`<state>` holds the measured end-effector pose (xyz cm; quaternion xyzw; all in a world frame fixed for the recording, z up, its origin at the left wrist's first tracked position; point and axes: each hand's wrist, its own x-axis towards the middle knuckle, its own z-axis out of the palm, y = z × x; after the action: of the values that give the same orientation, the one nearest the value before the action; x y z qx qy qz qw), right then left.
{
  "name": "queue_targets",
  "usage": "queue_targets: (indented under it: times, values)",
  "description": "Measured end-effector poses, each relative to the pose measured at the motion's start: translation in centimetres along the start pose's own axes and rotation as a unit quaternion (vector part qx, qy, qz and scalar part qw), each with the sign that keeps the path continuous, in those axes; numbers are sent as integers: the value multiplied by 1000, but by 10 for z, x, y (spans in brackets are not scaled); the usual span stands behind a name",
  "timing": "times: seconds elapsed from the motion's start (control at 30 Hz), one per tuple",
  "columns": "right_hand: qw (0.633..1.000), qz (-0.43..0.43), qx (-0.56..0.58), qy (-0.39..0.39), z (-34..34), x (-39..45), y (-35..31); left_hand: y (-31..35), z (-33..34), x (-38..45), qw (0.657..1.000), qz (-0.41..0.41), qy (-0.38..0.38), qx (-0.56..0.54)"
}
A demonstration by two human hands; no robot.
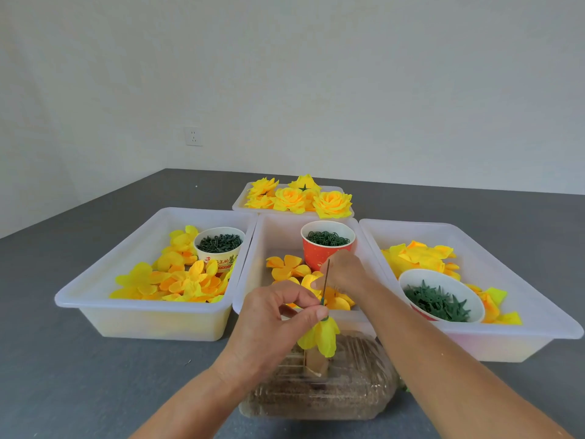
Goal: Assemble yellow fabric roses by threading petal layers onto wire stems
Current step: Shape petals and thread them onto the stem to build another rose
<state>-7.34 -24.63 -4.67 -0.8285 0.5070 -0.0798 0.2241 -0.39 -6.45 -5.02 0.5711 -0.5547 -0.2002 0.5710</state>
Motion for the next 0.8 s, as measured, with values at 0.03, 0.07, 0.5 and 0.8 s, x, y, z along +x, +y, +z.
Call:
queue_targets:
  times: [0.03,0.07,0.5,0.8]
  values:
    - [1000,7,9,2,0,2,1,0,0,0,1000,-2,1,1]
    - [1000,13,21,7,0,3,3,0,0,0,1000,-3,1,0]
    - [984,-18,139,107,8,6,13,-3,-1,0,1000,-17,-5,-25]
    - [923,-17,351,158,3,-1,18,3,-2,-1,993,-43,-30,-102]
